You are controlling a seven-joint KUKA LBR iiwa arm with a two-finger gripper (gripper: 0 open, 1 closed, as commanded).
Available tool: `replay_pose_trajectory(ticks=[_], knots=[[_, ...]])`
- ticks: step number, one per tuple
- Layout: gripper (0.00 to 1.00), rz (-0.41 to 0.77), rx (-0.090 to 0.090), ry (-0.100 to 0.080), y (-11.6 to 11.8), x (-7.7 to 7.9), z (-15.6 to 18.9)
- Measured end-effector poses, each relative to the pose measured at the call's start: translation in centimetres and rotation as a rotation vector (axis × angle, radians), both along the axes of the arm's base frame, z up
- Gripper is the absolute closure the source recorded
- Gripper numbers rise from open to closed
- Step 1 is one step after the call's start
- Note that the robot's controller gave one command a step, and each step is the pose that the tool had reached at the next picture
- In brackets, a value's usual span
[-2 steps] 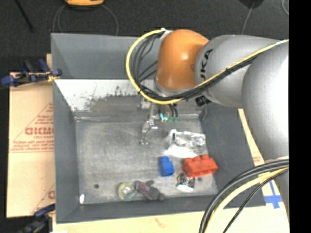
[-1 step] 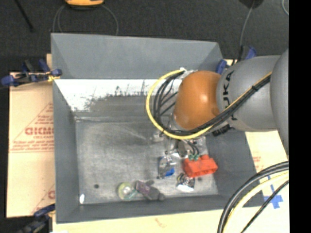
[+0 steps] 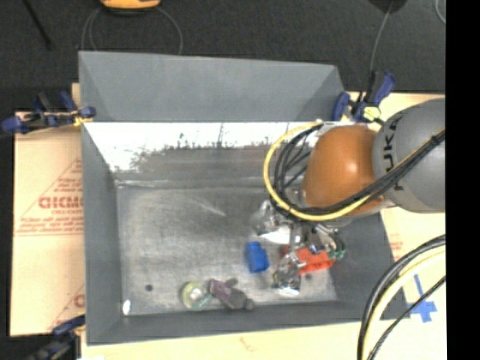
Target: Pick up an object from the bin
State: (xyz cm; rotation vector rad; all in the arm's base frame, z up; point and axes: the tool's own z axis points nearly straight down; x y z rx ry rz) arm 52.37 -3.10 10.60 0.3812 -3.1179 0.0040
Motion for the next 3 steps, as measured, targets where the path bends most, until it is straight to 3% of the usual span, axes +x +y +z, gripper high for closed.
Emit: replay_pose_trajectory(ticks=[1,2,3], knots=[[0.00,0.421,0.000,-0.008,0.8,-2.1,-2.9],[1.00,0.417,0.002,-0.016,0.9,-1.8,-2.7],[1.00,0.658,-0.001,-0.010,2.0,0.5,14.2]])
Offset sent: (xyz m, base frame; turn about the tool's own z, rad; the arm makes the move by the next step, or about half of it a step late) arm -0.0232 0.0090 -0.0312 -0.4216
